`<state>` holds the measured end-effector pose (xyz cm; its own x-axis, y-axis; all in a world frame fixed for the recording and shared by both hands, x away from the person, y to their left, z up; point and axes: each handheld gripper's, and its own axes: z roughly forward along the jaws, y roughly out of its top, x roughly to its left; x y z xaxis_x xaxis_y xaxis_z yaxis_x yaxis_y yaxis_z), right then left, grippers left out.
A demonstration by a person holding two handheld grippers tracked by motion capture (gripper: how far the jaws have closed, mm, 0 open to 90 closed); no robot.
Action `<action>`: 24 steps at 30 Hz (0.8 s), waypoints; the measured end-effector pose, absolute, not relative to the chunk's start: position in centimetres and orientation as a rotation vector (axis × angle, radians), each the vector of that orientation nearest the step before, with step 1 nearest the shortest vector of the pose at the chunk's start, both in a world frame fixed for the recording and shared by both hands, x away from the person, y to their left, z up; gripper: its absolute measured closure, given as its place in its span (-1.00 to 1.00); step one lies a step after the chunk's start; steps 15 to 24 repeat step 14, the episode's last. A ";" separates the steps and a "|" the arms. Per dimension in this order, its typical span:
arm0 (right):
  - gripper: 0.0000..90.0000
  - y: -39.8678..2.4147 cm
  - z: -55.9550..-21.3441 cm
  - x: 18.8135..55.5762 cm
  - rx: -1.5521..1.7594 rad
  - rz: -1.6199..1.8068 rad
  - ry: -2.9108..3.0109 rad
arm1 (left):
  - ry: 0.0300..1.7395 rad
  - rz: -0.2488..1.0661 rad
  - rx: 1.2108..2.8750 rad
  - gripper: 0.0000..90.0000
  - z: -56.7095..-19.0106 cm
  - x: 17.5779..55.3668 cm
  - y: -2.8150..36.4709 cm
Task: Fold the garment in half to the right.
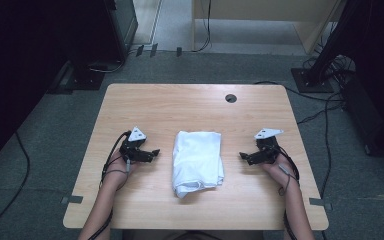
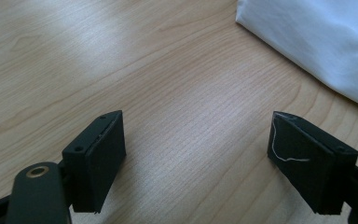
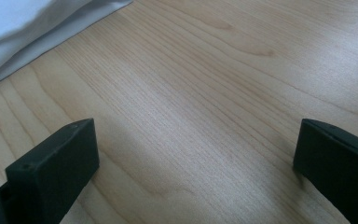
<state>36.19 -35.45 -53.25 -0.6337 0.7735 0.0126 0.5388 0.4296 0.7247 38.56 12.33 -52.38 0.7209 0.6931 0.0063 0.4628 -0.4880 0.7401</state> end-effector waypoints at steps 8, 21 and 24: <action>-1.00 -35.5 -53.3 36.2 1.128 1.023 2.365 | 0.871 0.394 2.175 -0.58 -52.4 38.6 12.3; -1.00 -35.5 -53.2 36.2 1.128 1.023 2.365 | 0.874 0.396 2.175 -0.58 -52.4 38.5 12.3; -1.00 -35.5 -53.2 36.2 1.128 1.023 2.365 | 0.874 0.396 2.175 -0.58 -52.4 38.5 12.3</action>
